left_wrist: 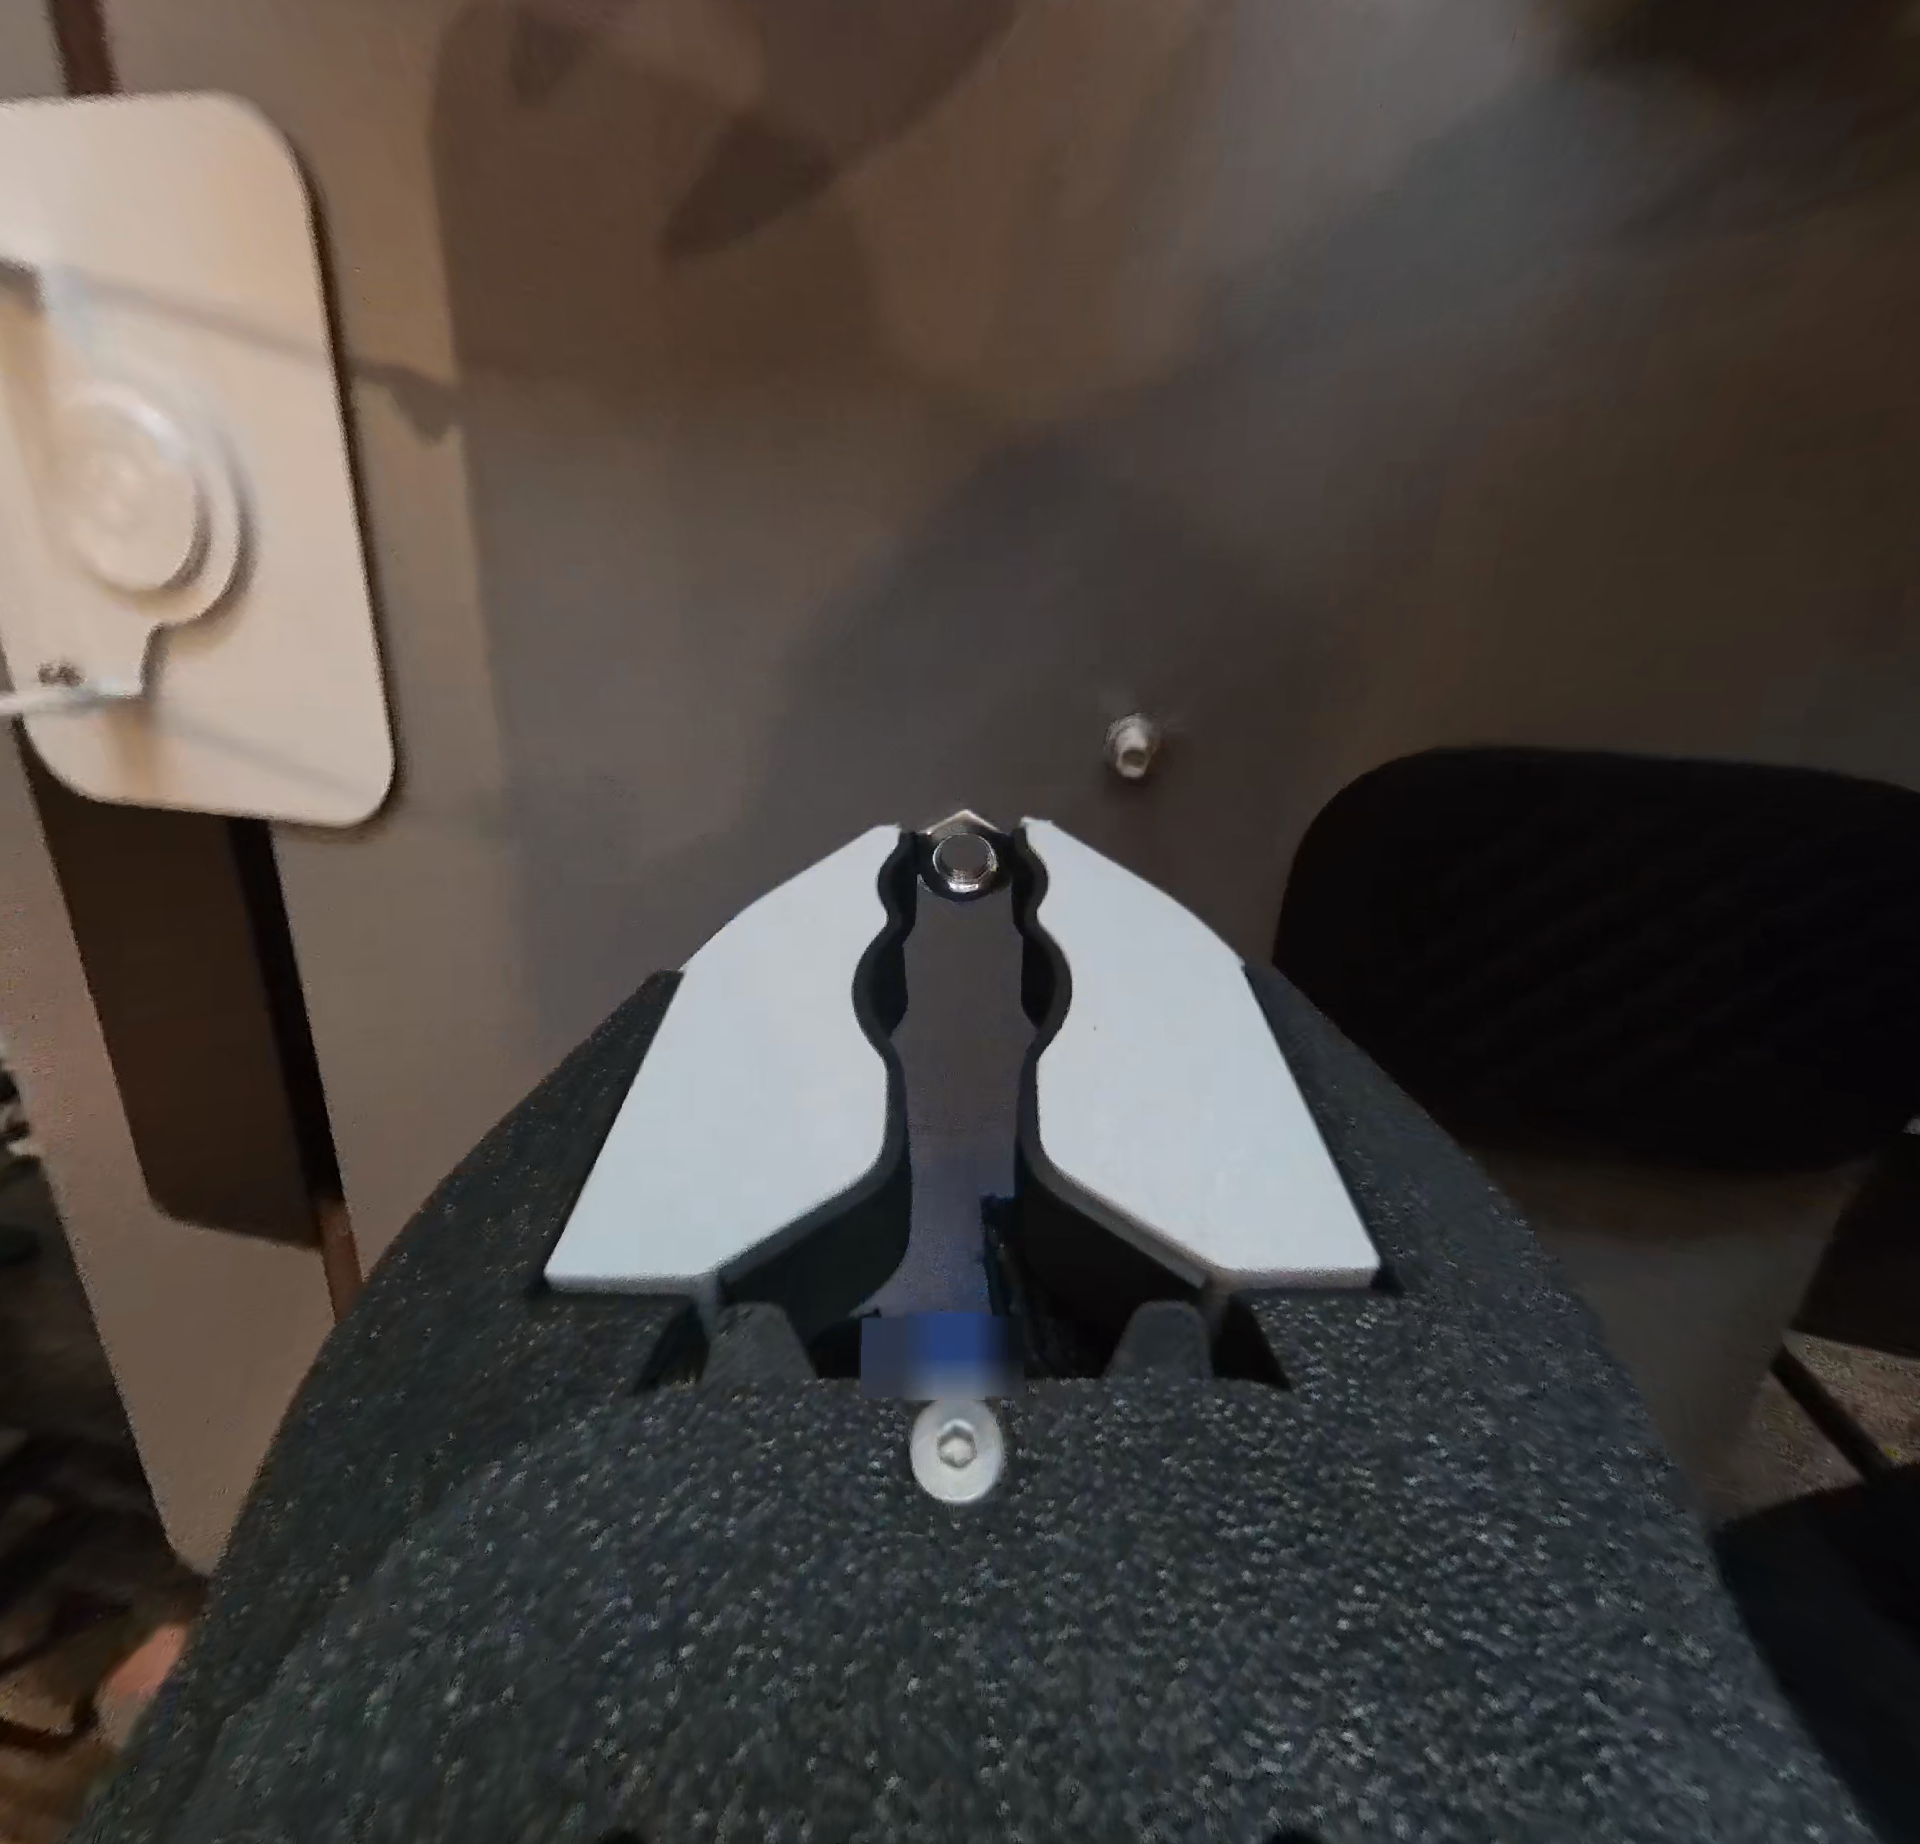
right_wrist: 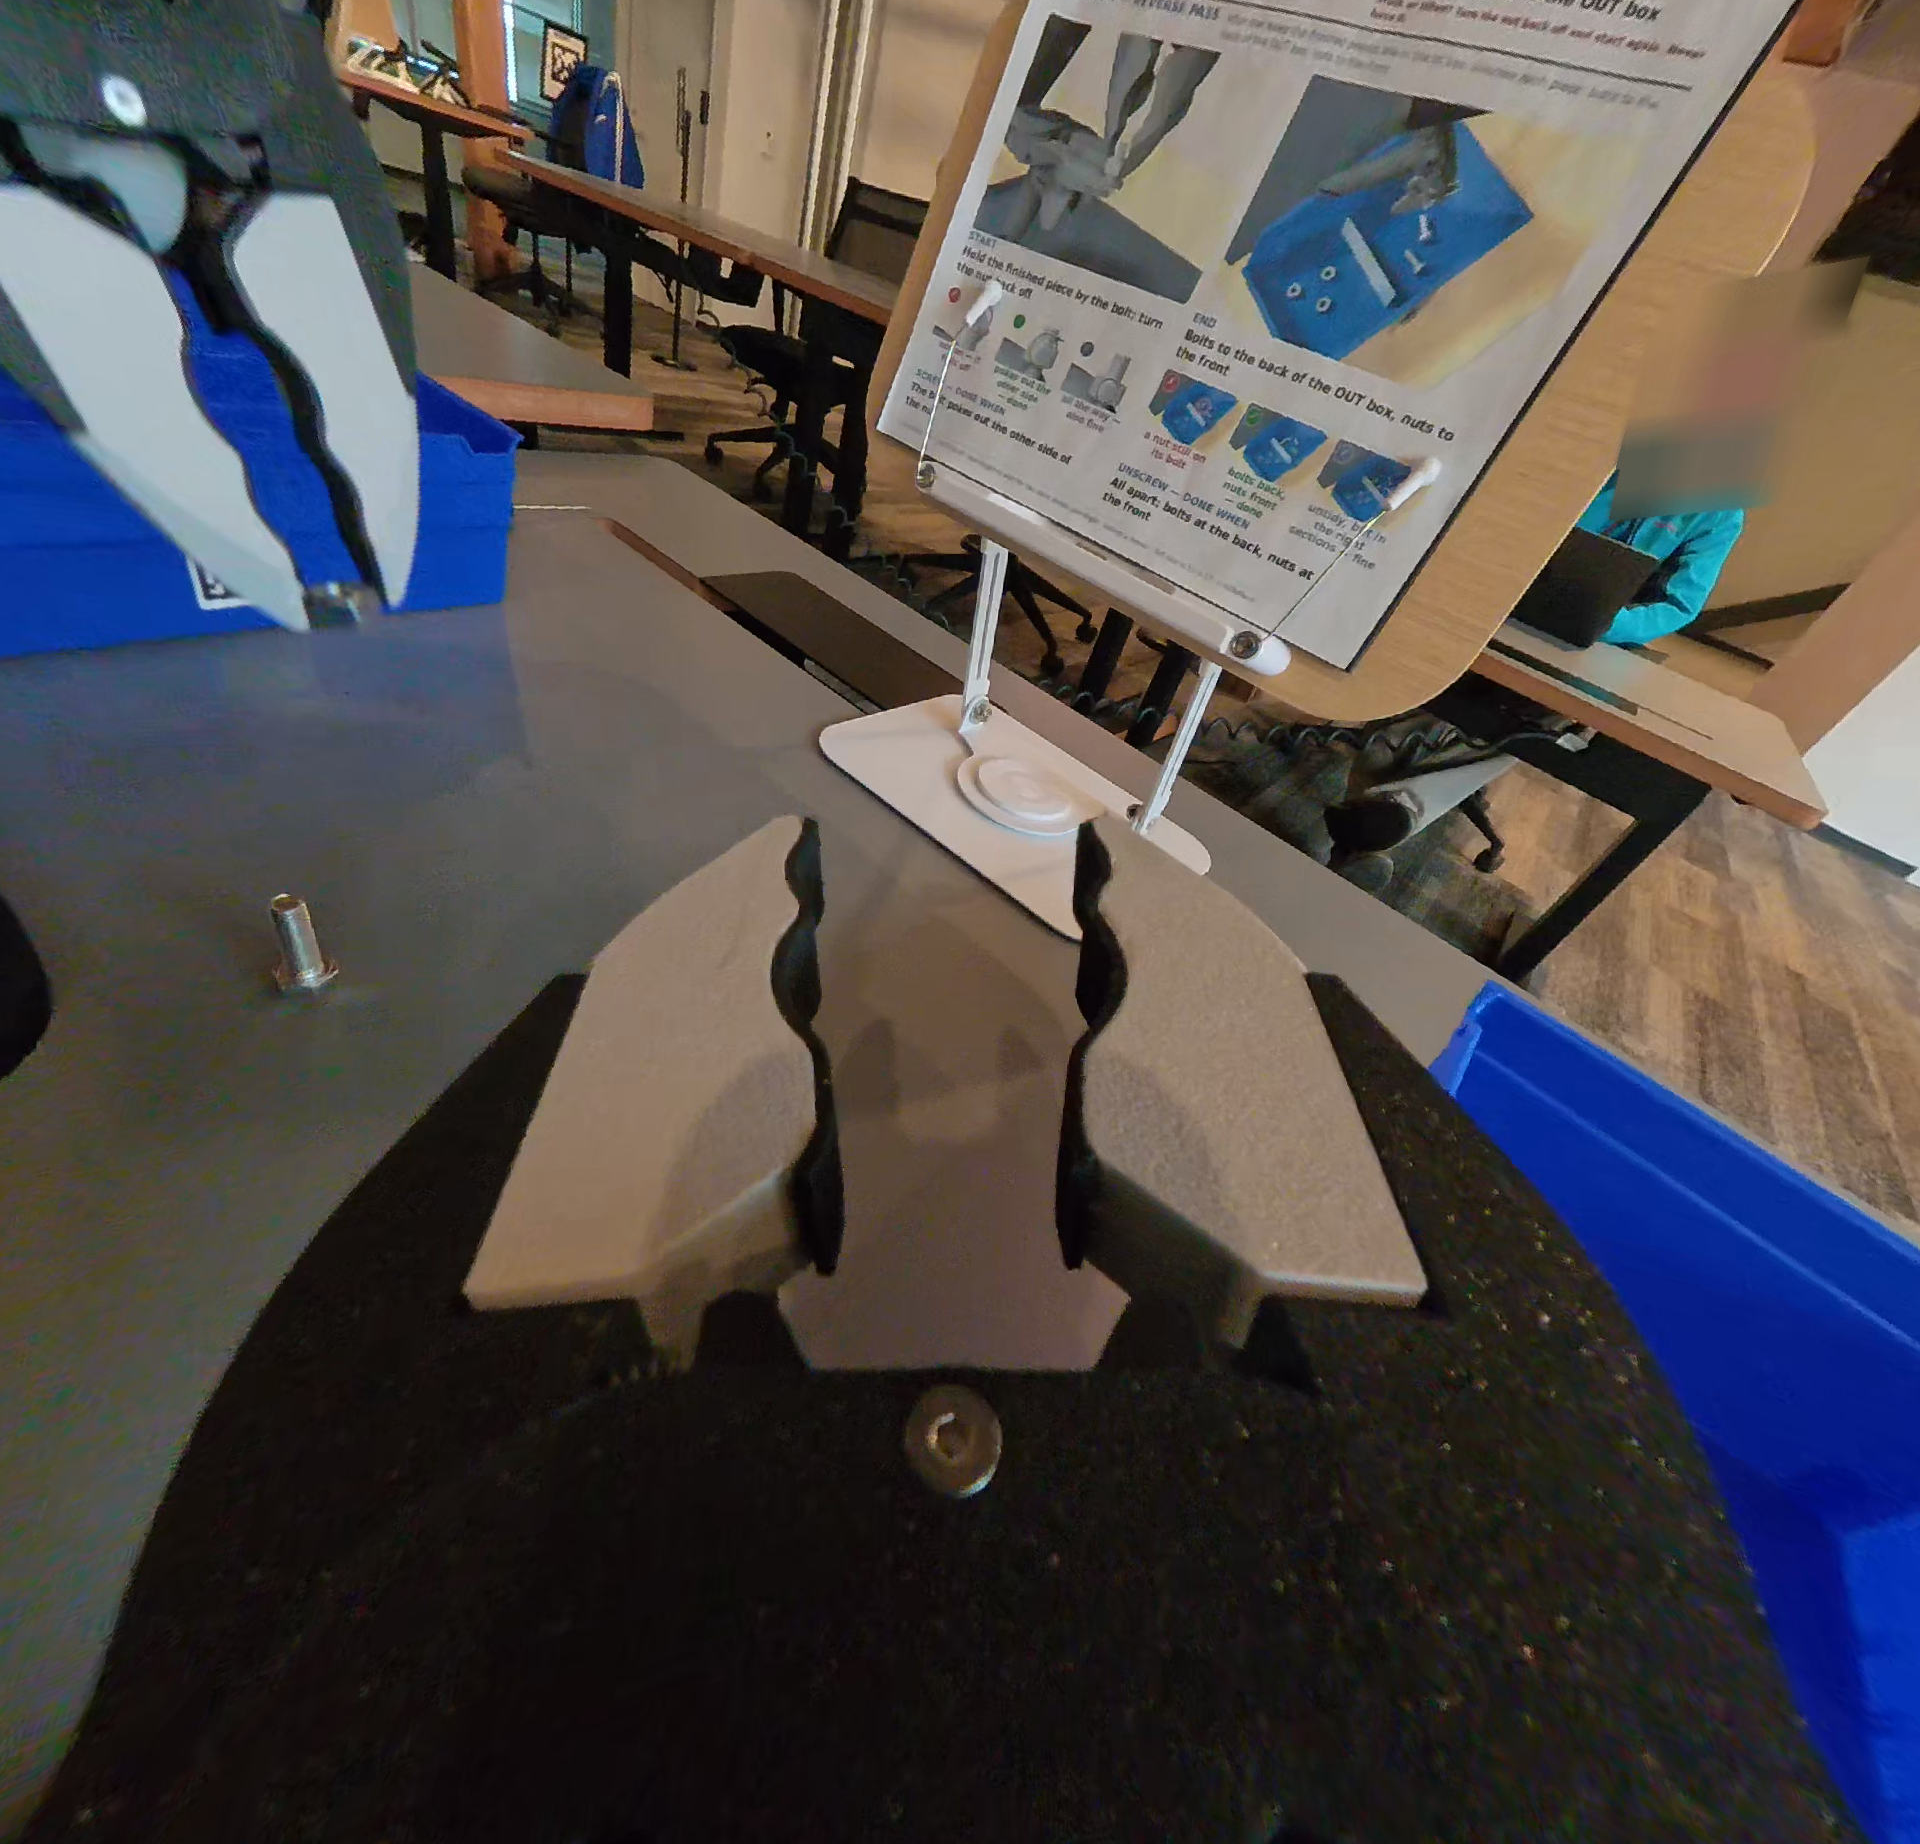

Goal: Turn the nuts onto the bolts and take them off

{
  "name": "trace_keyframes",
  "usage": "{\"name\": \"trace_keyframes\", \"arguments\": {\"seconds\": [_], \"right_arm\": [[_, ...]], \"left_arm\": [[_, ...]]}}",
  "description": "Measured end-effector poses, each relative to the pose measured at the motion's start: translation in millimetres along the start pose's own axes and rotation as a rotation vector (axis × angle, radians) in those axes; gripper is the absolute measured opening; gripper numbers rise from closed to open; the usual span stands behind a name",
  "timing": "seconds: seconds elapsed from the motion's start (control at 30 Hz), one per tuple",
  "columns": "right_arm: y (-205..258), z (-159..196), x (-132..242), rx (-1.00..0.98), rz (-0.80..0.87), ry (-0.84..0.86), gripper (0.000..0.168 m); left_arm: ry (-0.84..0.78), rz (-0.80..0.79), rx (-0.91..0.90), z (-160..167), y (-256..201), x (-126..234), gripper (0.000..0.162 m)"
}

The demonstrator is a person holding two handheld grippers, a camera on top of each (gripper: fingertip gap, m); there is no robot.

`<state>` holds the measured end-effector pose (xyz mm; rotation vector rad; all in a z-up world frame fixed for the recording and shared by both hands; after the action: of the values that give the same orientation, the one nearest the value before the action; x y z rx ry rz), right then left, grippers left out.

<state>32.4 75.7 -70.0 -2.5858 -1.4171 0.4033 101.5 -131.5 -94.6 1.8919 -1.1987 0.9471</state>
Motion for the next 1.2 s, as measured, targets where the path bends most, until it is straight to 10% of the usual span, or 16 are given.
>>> {"name": "trace_keyframes", "arguments": {"seconds": [0.5,1.2], "right_arm": [[-2.6,6.8,0.7,0.010,0.007,0.038,0.045],[-0.4,7.6,-0.8,0.025,-0.001,0.042,0.046]], "left_arm": [[0.103,0.156,-0.013,-13.0,-47.2,-115.3,0.017],[0.112,0.174,0.032,-8.4,-54.2,-136.9,0.037]]}}
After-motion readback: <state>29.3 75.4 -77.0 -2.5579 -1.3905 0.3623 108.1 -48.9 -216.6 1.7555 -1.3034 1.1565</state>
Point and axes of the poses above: each gripper's, where its closed fingertips meet, x back along the fingers, z out of its underside, y = z × x across the jaws, the point moved 3 cm from there along x, back along the fingers, and after that the axes turned 14 degrees about -y, right-handed, at the moved point
